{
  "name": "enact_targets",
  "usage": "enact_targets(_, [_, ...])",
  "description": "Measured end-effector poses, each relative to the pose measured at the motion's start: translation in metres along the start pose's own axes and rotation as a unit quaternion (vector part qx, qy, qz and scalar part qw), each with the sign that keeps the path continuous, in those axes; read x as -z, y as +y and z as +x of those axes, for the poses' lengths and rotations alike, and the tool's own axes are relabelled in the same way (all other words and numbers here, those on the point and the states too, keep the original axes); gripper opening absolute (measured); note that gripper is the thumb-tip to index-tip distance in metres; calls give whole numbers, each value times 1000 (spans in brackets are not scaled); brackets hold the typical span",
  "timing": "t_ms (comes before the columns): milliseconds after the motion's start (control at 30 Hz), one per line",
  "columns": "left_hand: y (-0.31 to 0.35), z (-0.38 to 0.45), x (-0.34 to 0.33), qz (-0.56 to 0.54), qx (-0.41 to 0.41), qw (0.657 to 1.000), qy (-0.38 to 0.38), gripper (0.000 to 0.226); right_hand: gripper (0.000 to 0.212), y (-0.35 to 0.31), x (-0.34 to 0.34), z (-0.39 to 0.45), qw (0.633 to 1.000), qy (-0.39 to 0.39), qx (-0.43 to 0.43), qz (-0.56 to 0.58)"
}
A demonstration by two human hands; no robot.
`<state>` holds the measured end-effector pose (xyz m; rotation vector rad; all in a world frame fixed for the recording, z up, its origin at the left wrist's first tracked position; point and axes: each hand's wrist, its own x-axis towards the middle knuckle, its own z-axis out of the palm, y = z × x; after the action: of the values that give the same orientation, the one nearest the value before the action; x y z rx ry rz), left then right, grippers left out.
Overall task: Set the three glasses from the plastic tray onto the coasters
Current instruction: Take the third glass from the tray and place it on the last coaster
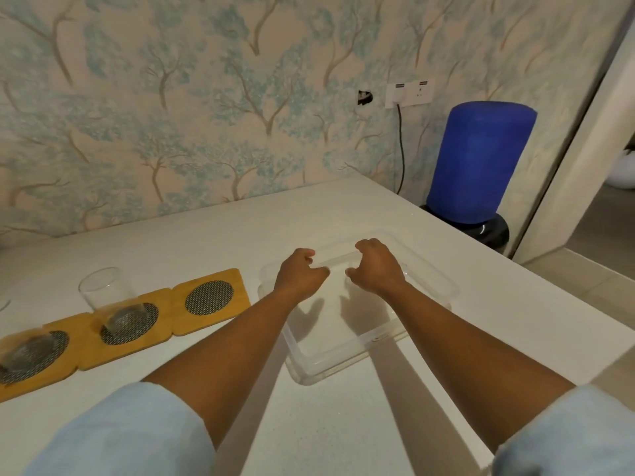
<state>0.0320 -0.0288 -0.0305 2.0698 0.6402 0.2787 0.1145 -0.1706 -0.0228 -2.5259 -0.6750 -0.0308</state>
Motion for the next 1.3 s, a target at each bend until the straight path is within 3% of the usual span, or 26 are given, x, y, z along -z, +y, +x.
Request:
enact_targets(133, [3, 8, -18, -36, 97, 990, -93, 76, 64, 16, 4, -2, 993, -42, 18, -111])
enact_targets(300, [2, 12, -46, -74, 121, 980, -140, 41, 68, 32, 4, -2, 982, -74, 34, -172])
enact_targets(400, [5, 10, -57, -69, 112, 980, -149, 33, 60, 37, 3, 0, 969, -75, 50, -231])
enact_targets(500, [9, 8, -65, -62, 98, 982, -146, 36, 51, 36, 1, 1, 950, -69, 60, -298])
enact_targets(633, [11, 8, -66, -77, 102, 982, -140, 58, 51, 32, -3, 0, 943, -67, 48, -322])
enact_targets(733, [9, 12, -61, -116, 96, 982, -113, 59, 53, 29, -5, 2, 958, -61, 23, -278])
enact_targets(933, [12, 17, -36, -195, 73, 977, -47, 71, 63, 8, -3, 6, 997, -26, 0, -66])
enact_targets(1100, [13, 12, -6, -259, 50, 964, -31, 74, 78, -25, 1, 4, 995, 10, 25, 93])
enact_targets(1300, [0, -3, 42, -293, 24, 956, 20, 77, 93, -71, -10, 3, 985, -9, 53, 164])
